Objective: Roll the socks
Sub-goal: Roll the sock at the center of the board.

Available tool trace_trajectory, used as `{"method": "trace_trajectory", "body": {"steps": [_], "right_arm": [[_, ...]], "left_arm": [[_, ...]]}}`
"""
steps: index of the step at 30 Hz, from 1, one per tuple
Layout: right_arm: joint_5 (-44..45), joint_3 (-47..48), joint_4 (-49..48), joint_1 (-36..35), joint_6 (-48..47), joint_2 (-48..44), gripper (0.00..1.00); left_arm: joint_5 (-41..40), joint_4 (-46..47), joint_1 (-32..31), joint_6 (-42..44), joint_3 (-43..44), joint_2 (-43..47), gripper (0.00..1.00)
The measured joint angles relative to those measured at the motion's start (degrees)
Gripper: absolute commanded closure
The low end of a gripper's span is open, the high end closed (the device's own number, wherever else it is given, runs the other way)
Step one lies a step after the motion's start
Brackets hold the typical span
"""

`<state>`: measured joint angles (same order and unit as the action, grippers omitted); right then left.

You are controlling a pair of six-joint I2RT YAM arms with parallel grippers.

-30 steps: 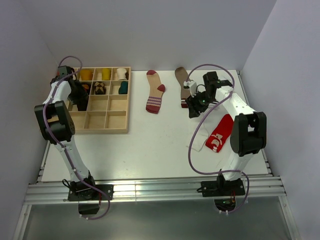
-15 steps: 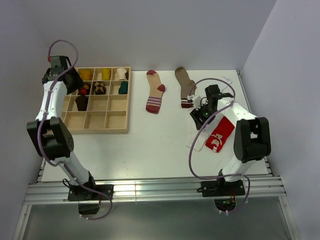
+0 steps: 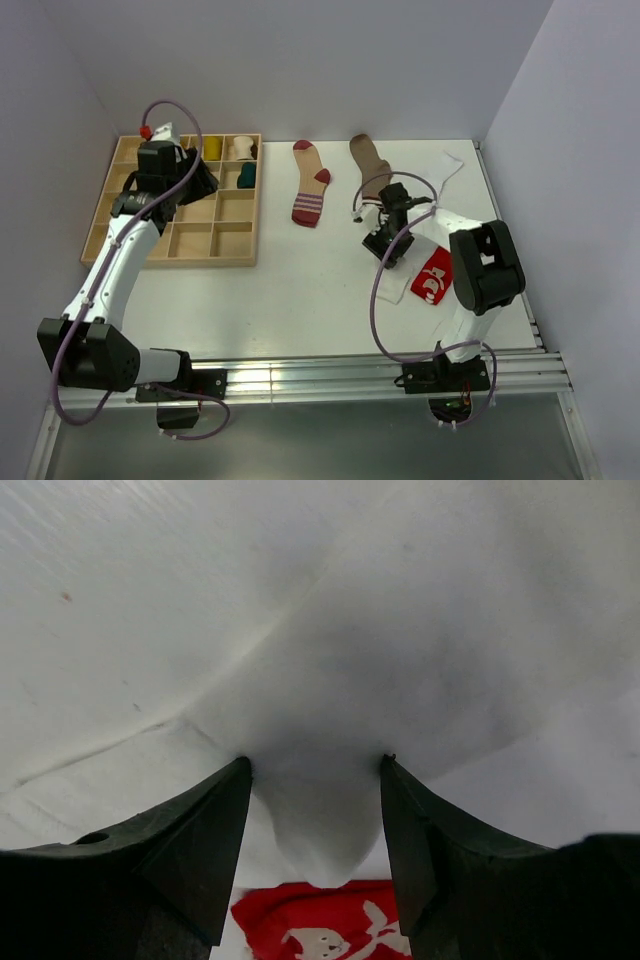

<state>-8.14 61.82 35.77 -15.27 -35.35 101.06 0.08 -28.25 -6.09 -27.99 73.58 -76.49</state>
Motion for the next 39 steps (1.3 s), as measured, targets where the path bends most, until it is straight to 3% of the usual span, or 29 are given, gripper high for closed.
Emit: {"method": "trace_trajectory", "body": {"steps": [6,17,22,30,39], "right_arm": [[0.76,3.98,1.99,-5.53,1.64,2.89,0.38],[-2.58,26.16,11.54,-12.85,6.21,17.77,0.38],[-6.05,31.71,13.31,-13.73,9.27,21.27,0.38],[-8.35,29.07,11.15,-13.22,13.92,19.19,0.38],[-4.74,16.06,5.57,-13.16,9.84,-0.15,0.38]], "left_arm": [[0.37,1.07,-5.86,-1.05,-4.22,3.85,0.43],[1.51,3.61,-8.63,-2.14,-6.91,8.02,0.42],[1.66,3.63,-10.19,-2.69,-8.57,8.41,0.42],[2.1,4.09,-10.75,-2.67,-8.74,8.33,0.42],[2.29,4.98,-12.11,-2.67,-8.72,8.09,0.42]]}}
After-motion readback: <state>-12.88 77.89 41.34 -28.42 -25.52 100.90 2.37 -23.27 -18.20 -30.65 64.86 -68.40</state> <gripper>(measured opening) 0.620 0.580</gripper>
